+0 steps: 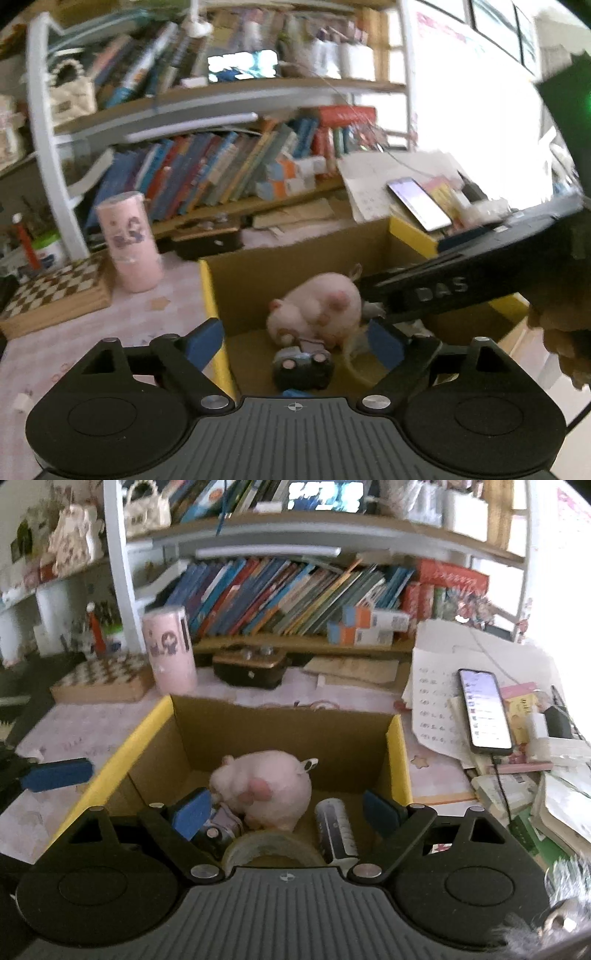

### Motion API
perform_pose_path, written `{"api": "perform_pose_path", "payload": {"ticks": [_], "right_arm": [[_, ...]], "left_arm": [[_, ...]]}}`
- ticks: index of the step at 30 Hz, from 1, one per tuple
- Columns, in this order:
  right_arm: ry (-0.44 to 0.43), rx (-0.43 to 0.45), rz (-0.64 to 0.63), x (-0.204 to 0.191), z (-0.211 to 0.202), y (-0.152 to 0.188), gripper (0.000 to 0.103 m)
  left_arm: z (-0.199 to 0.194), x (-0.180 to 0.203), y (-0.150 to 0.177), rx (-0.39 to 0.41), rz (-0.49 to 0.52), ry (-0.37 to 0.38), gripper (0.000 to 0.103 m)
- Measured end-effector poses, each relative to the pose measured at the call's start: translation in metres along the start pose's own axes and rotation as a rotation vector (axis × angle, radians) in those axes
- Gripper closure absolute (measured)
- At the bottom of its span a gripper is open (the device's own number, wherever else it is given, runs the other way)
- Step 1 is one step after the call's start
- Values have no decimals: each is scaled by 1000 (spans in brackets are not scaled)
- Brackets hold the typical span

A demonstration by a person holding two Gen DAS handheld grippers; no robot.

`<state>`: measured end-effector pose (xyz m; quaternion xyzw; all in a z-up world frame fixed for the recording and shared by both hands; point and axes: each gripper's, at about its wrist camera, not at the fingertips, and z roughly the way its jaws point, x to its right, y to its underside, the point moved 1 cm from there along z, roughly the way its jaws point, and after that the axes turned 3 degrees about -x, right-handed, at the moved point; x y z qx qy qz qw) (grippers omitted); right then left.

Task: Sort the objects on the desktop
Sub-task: 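Lower the blue item and tape roll into the yellow box and open both grippers, then withdraw both tools from the box toward the white charger and small box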

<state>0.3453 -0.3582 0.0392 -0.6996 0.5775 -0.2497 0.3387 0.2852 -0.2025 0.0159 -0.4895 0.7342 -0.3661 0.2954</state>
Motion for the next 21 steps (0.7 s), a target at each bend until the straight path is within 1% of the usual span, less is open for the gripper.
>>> {"api": "perform_pose_path", "payload": {"ticks": [6,10,14,21], "right_arm": [[48,81,27,-3,-33,8,14],[91,125,58,-4,-53,19,14],[113,131,97,-5,-67,33,14],[147,99,136,-17,-80,58,14]], "left_arm": [[-23,-17,4,30,-73,-25,14],[-38,-24,12,43,-90,-44,12],[-51,-31,22,44,-83,-57,11],[-69,-45,39,35,-82,-55,11]]}}
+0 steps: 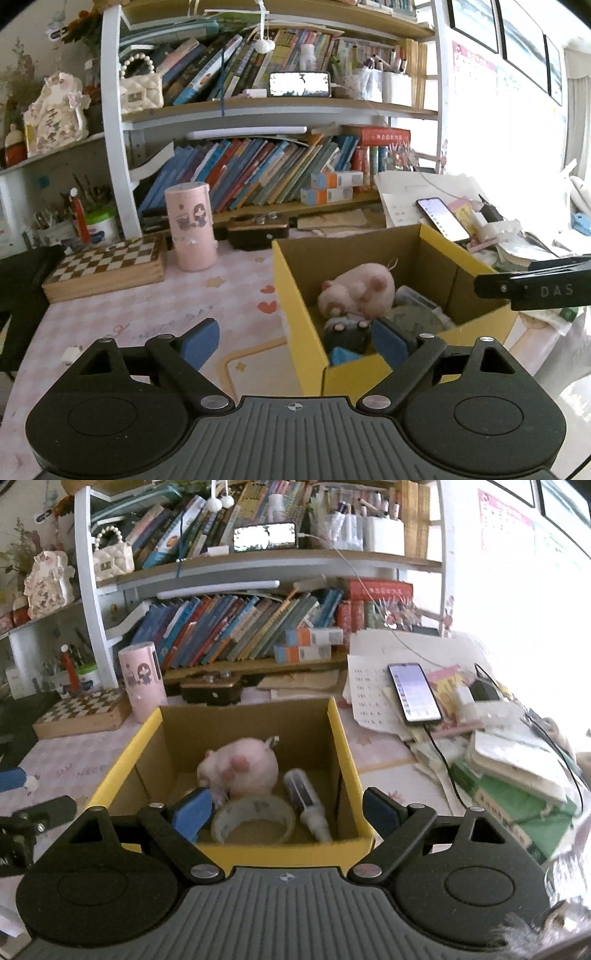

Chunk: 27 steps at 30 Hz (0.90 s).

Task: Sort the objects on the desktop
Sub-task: 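Withdraw both tools from the box toward the white charger and small box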

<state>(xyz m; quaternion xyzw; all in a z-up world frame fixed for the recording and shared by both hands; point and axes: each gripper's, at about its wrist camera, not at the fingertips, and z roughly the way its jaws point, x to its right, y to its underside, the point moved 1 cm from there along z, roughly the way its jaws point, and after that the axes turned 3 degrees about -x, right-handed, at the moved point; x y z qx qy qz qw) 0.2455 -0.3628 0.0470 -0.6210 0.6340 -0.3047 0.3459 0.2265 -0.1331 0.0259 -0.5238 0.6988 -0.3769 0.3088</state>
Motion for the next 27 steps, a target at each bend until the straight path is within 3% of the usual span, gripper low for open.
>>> {"api": "perform_pose_path", "payload": {"ticks": [16,27], "right_arm": [[22,-116,48,-61,-28,72,14],[17,-151,42,-114,-48,102,14]], "left_arm": [[-31,-49,46,-66,-22,7,11],[-60,-82,77,-98,-5,17,11]]}}
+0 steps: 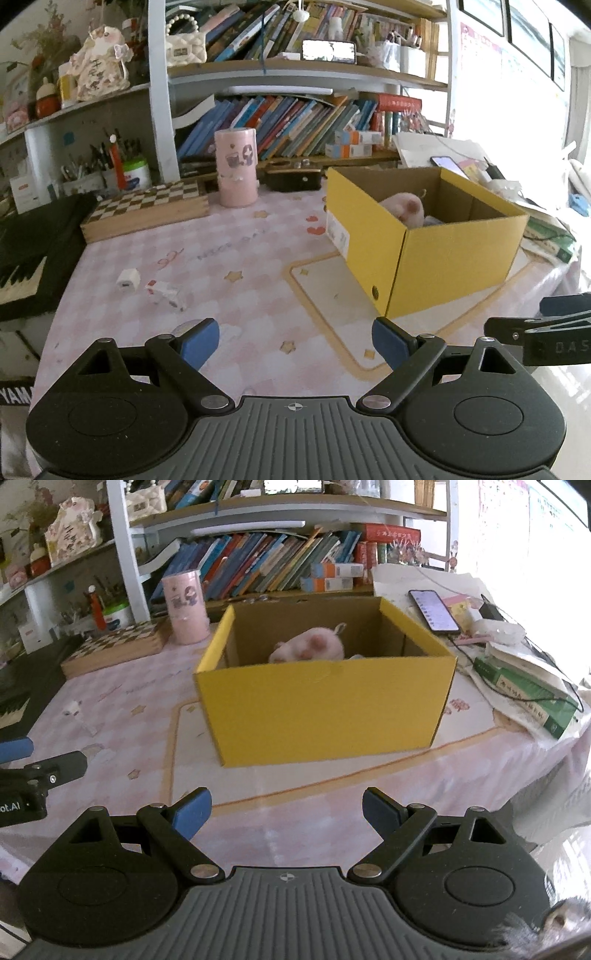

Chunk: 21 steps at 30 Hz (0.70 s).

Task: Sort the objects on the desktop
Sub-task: 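Withdraw both tools from the box toward the white charger and small box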

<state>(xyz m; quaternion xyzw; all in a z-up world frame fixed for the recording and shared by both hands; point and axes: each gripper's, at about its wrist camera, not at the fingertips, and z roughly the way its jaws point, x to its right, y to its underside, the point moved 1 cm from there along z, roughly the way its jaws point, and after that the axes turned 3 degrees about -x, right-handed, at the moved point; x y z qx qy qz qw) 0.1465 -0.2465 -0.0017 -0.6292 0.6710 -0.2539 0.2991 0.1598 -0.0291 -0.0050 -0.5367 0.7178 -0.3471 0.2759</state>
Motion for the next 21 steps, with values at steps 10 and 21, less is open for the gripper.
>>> {"api": "perform_pose_path", "payload": {"ticks": [10,21], "right_arm": [[-27,-20,-27,-49,-10,27,15],[-78,-32,-78,-94,-17,45,17]], "left_arm": [[-21,-30,21,-20,10,7,11],[-36,-66,41,-41,-32,-12,11]]}}
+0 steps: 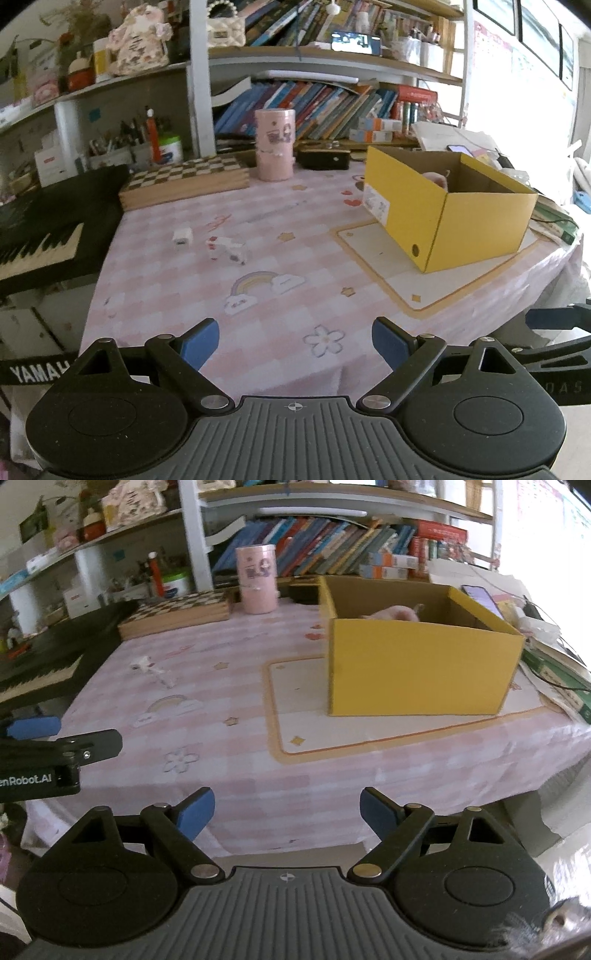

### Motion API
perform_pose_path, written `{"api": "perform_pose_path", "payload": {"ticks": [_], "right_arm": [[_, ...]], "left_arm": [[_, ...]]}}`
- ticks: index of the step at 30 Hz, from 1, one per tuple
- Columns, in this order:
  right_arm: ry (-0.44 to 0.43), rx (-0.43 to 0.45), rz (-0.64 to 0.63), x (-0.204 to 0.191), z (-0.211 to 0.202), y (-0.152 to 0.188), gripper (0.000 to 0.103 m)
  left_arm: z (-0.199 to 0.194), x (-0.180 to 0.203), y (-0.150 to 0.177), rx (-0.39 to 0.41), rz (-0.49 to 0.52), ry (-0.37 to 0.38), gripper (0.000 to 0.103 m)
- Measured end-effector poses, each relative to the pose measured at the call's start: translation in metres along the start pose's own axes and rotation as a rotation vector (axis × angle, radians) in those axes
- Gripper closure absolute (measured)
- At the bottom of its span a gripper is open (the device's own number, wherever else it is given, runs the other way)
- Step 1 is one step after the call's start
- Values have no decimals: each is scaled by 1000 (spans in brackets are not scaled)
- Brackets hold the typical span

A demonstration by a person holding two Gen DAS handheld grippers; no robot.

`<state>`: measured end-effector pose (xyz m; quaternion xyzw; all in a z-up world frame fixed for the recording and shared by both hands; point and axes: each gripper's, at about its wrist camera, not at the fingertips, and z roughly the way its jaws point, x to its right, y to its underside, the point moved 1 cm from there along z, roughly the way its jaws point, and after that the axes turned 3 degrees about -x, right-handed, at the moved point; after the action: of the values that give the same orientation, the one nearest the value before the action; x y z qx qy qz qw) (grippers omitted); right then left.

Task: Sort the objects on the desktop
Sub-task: 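Withdraw both tools from the box toward the white charger and small box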

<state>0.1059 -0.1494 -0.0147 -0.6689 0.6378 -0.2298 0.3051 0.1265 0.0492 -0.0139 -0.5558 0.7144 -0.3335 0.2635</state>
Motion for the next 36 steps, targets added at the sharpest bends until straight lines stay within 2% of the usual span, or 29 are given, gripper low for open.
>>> {"api": "perform_pose_path", "payload": {"ticks": [14,36], "right_arm": [[-76,-10,-111,-50,3,2,28],[-195,-51,-264,-107,15,-3,28]], "left_arm": [[-18,-35,15,18,-45,-44,11],[-31,-74,24,25,-110,-109,11]]}}
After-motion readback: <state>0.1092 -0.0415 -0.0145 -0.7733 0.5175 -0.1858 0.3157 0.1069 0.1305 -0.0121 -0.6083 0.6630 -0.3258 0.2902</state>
